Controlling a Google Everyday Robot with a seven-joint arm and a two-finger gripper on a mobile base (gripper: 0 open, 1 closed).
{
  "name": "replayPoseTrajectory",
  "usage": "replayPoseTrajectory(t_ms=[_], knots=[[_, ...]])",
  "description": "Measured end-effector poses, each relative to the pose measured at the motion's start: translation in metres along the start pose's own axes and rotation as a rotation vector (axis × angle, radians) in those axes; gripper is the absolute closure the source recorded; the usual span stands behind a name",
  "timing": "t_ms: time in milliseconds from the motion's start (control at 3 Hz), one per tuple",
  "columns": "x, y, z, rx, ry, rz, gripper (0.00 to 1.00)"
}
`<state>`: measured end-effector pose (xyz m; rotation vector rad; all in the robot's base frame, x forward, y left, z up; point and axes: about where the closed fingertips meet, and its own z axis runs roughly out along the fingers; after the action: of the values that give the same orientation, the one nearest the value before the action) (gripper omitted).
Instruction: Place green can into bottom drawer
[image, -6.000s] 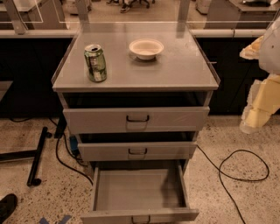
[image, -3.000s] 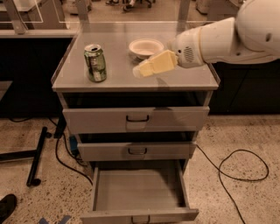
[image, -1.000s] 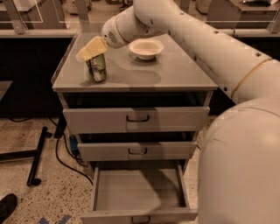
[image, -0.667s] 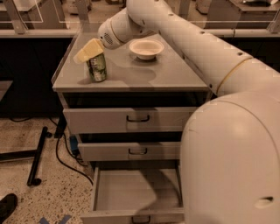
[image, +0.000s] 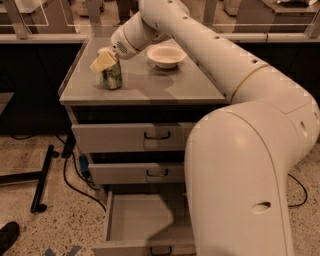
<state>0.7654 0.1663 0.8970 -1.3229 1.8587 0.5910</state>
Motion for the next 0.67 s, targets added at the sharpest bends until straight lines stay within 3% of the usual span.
replayPoseTrajectory(t_ms=[333, 667], knots=[[0.005, 0.002, -0.014, -0.011, 0.005, 0.003, 0.66], [0.001, 0.016, -0.054, -0.038, -0.031, -0.017, 0.89]])
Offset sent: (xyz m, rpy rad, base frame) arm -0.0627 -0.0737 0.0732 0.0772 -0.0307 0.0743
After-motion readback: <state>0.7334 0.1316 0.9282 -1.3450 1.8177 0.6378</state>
